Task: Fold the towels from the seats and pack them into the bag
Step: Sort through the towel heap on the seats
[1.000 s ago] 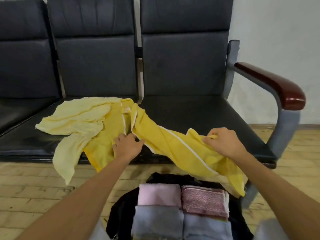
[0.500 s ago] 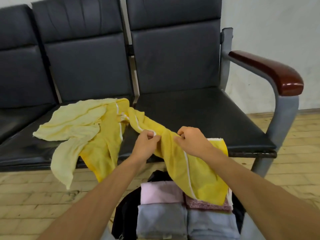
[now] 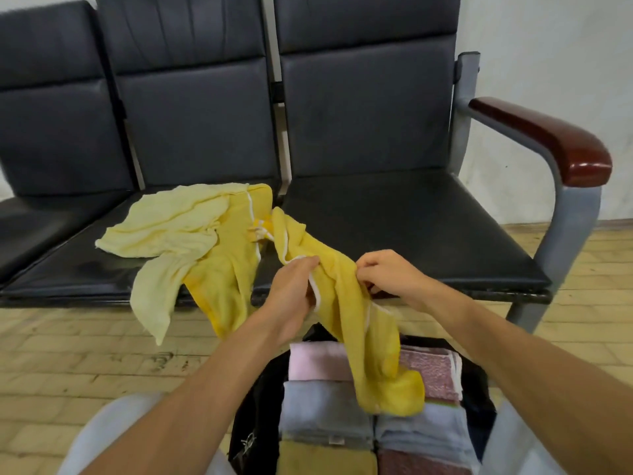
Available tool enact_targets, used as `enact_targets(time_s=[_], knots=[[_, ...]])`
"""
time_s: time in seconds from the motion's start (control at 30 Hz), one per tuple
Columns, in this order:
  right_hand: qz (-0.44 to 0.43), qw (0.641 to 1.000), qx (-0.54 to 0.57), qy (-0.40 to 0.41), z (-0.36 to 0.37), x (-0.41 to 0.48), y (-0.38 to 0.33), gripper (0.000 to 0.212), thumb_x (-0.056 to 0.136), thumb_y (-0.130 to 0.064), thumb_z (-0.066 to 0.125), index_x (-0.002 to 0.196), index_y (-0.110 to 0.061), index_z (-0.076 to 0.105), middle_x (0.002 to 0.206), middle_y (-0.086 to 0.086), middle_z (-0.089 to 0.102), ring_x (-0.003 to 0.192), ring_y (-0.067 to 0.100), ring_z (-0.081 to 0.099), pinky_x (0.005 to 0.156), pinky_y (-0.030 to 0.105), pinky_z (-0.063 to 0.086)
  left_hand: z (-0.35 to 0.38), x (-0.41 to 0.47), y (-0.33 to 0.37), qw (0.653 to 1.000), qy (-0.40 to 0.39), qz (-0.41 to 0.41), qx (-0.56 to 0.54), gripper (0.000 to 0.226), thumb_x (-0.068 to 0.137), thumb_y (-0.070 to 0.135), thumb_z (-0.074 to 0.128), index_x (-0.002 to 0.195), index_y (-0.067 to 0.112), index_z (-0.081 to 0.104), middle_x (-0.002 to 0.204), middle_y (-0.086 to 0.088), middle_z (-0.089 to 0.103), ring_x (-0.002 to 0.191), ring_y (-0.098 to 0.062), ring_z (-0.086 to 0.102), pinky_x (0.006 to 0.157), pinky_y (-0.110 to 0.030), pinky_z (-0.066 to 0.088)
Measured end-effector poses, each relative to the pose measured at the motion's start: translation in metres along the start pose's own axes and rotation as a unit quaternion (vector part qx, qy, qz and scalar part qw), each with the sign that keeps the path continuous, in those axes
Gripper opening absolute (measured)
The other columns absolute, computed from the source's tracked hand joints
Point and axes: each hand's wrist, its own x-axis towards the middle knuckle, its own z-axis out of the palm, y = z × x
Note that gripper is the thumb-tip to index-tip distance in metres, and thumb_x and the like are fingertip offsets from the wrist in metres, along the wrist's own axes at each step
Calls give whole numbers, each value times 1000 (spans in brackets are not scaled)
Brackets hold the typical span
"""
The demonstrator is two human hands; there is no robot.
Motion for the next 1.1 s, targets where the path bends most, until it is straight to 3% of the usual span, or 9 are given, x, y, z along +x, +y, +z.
enact_targets(time_s=[0.2,0.27,0.33,0.43,0.6,0.7,0.83,0.97,1.1], knots=[[60,939,338,21,-12,-19,-8,21,91,-15,45,70,-18,42,66,3,40,68,20,42,73,40,40,-17,-10,17,998,9,42,-36,26,99,21,47,119,12,59,112,-10,71,104,-25,67,86,-40,55],[57,919,388,24,-25,-29,-12,18,95,-16,41,78,-15,47,69,5,47,68,19,49,74,39,45,-25,-13,21,998,20,30,-45,25,98,19,48,119,12,58,111,-11,70,104,-27,66,77,-39,55],[53,910,409,44,-39,-38,-15,17,98,-17,42,86,-12,54,73,6,56,69,19,56,73,39,50,-31,-16,23,999,28,18,-36,24,97,15,50,118,10,60,113,-12,69,106,-29,64,84,-41,54],[61,907,408,80,-51,-44,-9,16,97,-19,50,100,-9,62,83,8,64,77,22,62,80,43,54,-37,-19,21,1000,17,4,-14,24,98,13,49,117,6,62,112,-12,70,104,-28,65,91,-43,51],[30,931,352,94,-59,-55,15,13,86,-15,69,100,-15,66,80,-1,71,78,16,65,65,31,53,-55,-31,18,997,-7,-12,81,25,102,21,47,114,9,65,108,-7,72,100,-23,67,88,-38,53],[14,951,277,137,-69,-61,17,22,91,-2,61,103,-17,72,104,6,72,93,20,68,75,32,53,-66,-36,27,996,17,13,84,27,103,20,45,115,6,64,109,-12,72,103,-27,67,89,-40,53],[13,970,202,132,-78,-72,17,30,95,2,53,99,-19,73,109,5,70,98,21,64,72,30,51,-81,-35,38,997,69,14,1,31,93,16,50,119,4,60,116,-18,68,109,-33,64,97,-48,50],[12,975,189,119,-75,-79,22,31,99,-1,46,96,-18,73,113,7,68,105,23,61,87,39,52,-71,-42,30,998,24,-38,42,33,92,13,43,117,2,62,103,-17,70,92,-30,68,77,-39,57],[9,973,177,146,-73,-77,30,32,100,-4,48,94,-20,74,112,7,67,111,26,61,98,46,50,-57,-45,17,994,-11,-48,100,31,94,11,42,116,4,63,104,-15,69,92,-26,65,84,-41,51]])
